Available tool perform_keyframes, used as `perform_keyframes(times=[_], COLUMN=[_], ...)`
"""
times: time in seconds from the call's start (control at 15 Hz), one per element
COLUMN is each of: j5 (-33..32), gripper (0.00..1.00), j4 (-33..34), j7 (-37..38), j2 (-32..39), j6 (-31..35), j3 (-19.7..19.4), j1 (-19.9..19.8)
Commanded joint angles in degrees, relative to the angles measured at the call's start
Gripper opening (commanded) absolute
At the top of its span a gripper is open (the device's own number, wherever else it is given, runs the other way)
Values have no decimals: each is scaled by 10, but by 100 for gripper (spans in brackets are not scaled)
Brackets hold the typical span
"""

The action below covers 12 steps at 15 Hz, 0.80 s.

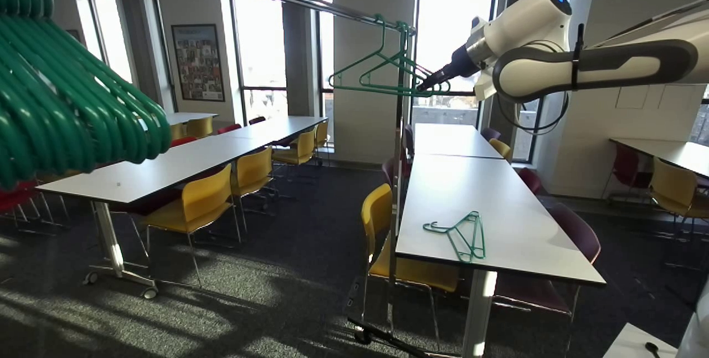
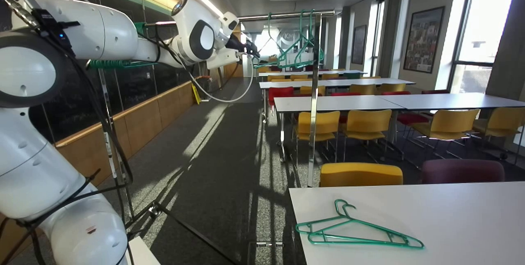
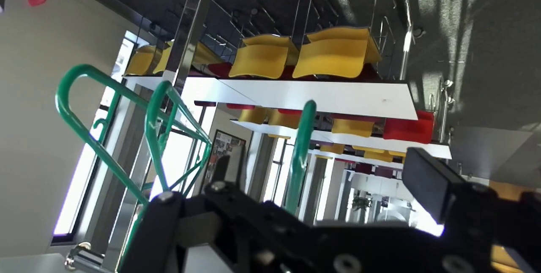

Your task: Remove one green hanger from the railing and put it on the table

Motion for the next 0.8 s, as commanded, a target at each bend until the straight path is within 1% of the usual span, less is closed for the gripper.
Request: perform_keyframes(times=[0.0, 0.2, 0.27, 0.67, 0.73], j5=[17, 32, 37, 49, 49], gripper=[74, 53, 44, 1, 0], j4=[-8, -9, -8, -7, -8], j7=[-5, -7, -8, -11, -11], j2=[-7, -6, -6, -7, -7], j6=[-12, -9, -8, -6, -6], j3=[-12, -17, -18, -18, -18], j1=[7, 13, 15, 17, 17])
